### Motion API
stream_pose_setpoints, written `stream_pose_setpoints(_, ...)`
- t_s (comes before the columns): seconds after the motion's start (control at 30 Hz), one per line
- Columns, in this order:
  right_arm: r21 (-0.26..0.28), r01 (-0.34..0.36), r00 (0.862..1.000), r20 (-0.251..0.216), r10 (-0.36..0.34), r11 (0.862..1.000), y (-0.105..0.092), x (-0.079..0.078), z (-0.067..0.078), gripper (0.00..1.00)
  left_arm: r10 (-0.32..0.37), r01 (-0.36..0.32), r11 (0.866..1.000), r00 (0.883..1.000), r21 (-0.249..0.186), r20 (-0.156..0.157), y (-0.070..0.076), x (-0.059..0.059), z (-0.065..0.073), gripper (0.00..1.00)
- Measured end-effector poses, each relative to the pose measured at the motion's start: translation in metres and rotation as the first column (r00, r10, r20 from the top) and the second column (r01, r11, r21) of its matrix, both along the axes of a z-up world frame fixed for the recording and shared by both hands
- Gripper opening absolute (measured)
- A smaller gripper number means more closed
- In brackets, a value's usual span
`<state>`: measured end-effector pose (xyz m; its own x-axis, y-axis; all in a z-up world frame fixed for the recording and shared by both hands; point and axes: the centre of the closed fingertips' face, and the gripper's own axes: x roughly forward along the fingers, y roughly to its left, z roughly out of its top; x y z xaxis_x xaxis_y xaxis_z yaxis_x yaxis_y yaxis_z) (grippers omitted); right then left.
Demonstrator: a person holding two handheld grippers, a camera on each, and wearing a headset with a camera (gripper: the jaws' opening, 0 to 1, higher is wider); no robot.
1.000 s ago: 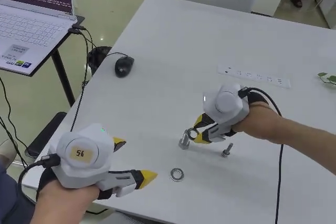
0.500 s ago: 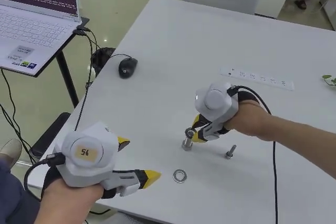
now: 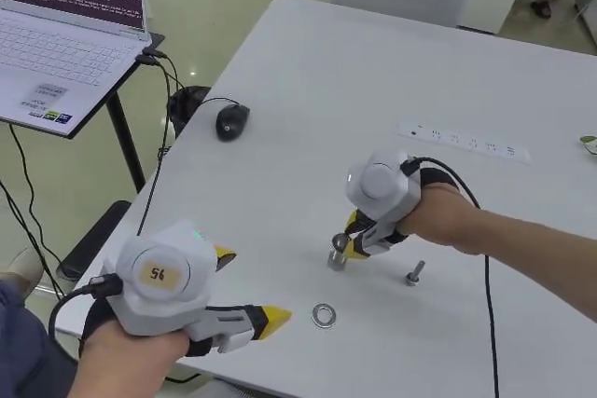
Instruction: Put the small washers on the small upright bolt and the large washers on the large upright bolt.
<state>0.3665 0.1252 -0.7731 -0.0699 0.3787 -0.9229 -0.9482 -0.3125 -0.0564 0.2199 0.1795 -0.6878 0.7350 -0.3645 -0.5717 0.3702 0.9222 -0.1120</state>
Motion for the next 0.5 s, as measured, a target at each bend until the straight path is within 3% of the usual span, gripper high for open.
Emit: stream_pose_setpoints(0.5,-0.050,0.073,0.997,-0.028,-0.074,0.996,0.000,0.000,-0.029,0.23,0.001,-0.001,1.000,1.000,0.002,-0.006,0.001,-0.001,-0.001,0.63)
